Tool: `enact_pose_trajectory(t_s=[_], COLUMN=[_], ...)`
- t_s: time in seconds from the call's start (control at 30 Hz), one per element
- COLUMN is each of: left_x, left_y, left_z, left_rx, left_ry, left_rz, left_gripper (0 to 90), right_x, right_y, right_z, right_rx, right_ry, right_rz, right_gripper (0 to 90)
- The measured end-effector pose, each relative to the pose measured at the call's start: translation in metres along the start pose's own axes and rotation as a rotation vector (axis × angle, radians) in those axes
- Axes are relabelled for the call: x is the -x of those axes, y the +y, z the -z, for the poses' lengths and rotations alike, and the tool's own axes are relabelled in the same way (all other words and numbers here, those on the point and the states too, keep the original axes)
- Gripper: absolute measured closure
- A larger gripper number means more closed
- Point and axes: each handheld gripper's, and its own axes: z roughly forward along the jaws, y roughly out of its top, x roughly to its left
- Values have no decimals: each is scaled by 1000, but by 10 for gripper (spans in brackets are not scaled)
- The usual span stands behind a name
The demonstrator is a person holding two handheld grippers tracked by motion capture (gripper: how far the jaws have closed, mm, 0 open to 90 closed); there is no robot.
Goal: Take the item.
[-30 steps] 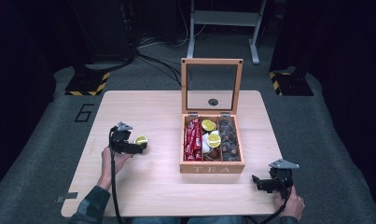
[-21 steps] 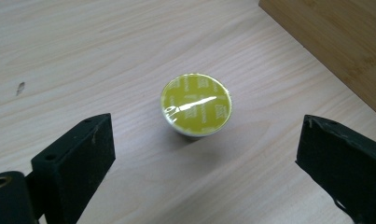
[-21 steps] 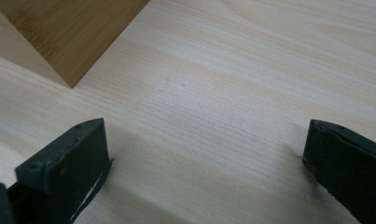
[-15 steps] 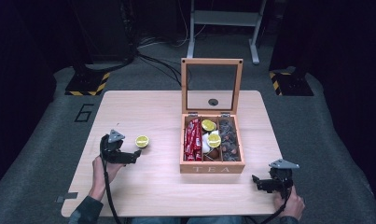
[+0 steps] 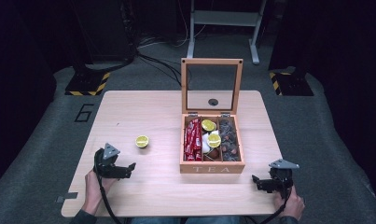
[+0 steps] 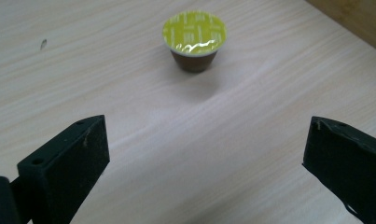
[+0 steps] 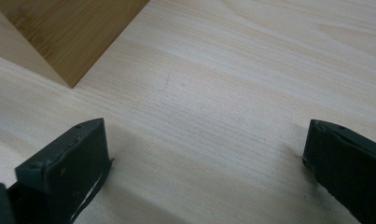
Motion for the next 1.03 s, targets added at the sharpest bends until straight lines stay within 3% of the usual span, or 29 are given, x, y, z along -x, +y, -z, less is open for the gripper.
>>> enact_pose_trajectory(t_s=[0.3,0.43,0.6,1.03], left_x=[-6,-7,-8,-9], left_y=[-39,-49,-50,-50], left_z=[-8,-10,-10,-11], left_rx=[-62,-57,-53,-50], left_ry=[-4,-10,-14,-25], left_rz=[20,34,49,44], left_gripper=[0,0,0,0], right_x=[0,0,0,0], right_y=[0,0,0,0], right_z=[0,0,0,0], right_rx=[0,0,0,1], right_ry=[-1,-1,-1,4], right_rz=[-4,-3,-4,-4], right_gripper=[0,0,0,0])
